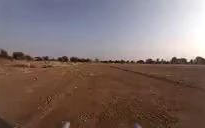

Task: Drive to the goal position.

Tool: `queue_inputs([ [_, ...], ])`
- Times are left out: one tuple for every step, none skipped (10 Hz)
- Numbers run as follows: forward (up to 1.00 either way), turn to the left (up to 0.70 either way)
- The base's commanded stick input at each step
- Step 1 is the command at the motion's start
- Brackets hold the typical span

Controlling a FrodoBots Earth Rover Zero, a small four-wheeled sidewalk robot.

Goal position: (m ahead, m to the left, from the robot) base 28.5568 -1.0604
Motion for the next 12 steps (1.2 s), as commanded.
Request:
queue_inputs([
  [0.5, 0.0],
  [0.5, 0.0],
  [0.5, 0.0],
  [0.5, 0.0],
  [0.5, 0.0],
  [0.5, 0.0],
  [0.5, 0.0],
  [0.5, 0.0],
  [0.5, 0.0],
  [0.5, 0.0],
  [0.5, 0.0],
  [0.5, 0.0],
])
